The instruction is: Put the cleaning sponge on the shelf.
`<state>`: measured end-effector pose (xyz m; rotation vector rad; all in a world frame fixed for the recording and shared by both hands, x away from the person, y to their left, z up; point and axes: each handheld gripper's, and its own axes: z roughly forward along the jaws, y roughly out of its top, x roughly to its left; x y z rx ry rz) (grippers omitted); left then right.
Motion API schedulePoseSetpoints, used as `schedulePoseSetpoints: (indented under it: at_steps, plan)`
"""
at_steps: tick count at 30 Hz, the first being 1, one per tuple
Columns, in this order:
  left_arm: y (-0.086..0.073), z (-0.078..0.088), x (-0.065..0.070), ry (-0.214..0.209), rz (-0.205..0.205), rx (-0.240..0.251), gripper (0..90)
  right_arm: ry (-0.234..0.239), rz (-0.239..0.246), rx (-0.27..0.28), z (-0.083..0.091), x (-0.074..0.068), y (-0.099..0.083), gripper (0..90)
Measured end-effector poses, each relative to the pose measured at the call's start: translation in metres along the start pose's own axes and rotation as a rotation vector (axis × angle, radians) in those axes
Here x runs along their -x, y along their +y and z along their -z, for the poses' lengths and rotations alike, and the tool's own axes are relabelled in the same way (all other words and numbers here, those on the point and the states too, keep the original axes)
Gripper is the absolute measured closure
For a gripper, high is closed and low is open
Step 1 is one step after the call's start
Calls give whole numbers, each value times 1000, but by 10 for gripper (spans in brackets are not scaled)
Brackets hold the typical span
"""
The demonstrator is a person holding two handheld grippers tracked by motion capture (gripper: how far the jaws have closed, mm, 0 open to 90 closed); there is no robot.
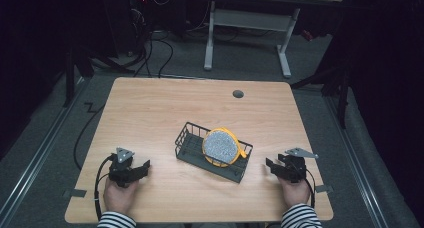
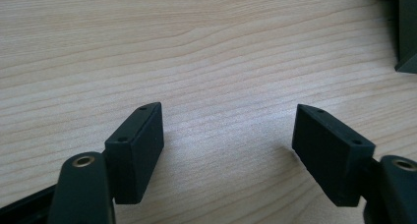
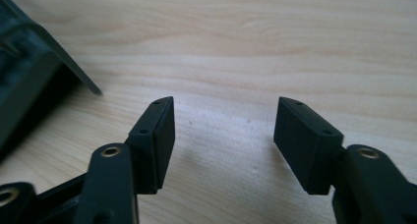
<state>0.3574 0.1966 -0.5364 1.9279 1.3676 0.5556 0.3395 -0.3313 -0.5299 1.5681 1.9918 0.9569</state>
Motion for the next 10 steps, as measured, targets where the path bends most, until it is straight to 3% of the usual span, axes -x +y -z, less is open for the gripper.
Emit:
schedulePoseSetpoints:
  at_steps: [3, 5, 10]
  plan:
    - [0, 0, 0, 0, 3, 2, 283, -36, 33, -6, -1, -5, 0, 376]
    - [0, 0, 0, -3, 5, 2, 283, -63, 85, -19, -2, -11, 0, 352]
    - [0, 0, -1, -7, 11, 6, 283, -61, 81, -21, -3, -11, 0, 350]
